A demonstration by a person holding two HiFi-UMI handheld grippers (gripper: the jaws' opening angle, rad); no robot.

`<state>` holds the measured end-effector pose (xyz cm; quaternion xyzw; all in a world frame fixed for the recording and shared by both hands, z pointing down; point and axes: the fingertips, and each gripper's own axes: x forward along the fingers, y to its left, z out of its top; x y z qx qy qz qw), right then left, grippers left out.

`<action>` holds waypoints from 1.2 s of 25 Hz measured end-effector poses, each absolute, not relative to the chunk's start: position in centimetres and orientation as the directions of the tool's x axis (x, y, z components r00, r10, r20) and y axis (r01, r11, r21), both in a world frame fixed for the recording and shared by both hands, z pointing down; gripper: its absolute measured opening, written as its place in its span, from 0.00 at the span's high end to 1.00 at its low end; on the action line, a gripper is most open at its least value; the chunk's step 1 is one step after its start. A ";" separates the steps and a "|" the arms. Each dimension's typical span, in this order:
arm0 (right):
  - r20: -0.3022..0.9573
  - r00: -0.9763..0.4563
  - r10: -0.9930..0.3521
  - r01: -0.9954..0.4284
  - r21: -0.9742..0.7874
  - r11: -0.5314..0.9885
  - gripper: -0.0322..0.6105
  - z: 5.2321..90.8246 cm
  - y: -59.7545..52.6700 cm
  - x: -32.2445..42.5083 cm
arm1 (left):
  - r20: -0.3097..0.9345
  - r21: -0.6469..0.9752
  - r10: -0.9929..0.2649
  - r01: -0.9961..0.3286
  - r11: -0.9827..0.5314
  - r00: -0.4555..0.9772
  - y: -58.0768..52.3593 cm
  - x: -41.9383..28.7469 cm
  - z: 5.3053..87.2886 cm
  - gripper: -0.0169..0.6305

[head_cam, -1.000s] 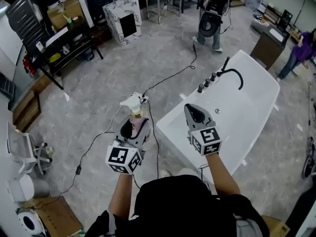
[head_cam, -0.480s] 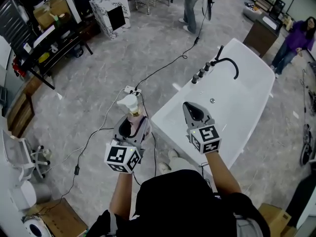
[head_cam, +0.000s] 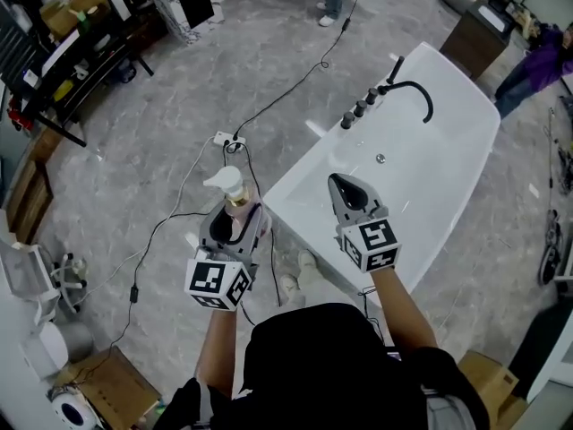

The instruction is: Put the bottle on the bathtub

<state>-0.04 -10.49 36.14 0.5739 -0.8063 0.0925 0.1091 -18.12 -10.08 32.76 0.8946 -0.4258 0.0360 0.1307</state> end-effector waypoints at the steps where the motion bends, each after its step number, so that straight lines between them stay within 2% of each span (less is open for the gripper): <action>1: 0.289 -0.318 -0.903 -0.946 -0.028 0.324 0.91 36.5 -10.9 0.1 | 0.184 0.206 -0.752 -0.773 -0.600 0.633 -10.5 -18.0 33.2 0.62; 30: 0.550 -0.343 -0.761 -0.938 -0.162 0.305 0.91 54.6 -17.0 5.7 | 0.460 0.278 -0.636 -0.781 -0.559 0.619 -18.3 -11.0 51.9 0.63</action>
